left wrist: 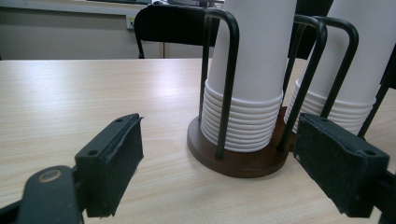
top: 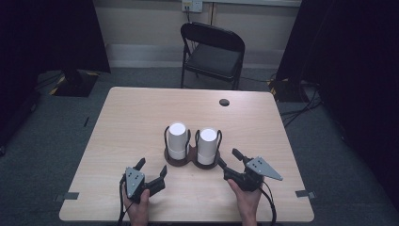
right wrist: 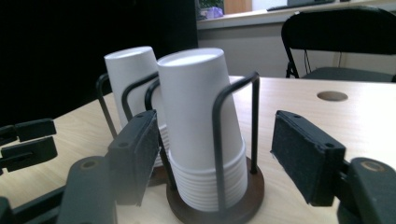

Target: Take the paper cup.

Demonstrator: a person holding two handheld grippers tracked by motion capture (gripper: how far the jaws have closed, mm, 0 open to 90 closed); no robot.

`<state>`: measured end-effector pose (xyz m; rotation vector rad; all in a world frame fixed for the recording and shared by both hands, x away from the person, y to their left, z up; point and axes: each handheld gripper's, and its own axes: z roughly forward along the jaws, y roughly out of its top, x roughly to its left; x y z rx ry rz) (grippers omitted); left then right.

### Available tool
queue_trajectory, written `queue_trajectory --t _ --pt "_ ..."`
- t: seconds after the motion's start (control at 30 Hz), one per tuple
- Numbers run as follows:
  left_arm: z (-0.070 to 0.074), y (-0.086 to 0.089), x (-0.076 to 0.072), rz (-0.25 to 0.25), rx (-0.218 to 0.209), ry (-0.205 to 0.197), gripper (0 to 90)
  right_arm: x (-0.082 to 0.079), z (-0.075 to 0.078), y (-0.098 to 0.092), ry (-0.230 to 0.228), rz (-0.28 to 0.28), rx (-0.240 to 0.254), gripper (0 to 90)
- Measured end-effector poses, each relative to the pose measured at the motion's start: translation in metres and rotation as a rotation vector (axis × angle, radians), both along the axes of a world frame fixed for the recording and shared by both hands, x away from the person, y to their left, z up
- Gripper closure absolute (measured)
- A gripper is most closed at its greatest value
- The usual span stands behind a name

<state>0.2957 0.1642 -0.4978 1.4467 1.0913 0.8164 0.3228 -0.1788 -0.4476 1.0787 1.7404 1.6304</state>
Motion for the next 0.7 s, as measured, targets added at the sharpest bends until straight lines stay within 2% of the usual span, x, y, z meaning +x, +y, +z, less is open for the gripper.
queue_trajectory --t 0.23,0.7 --pt "0.0 0.0 0.0 -0.009 0.01 -0.005 15.6 0.005 0.009 0.006 -0.013 0.026 -0.002 30.4" --pt "0.0 -0.001 -0.001 -0.009 0.007 -0.009 15.8 0.02 0.025 0.022 -0.044 0.077 -0.036 28.8"
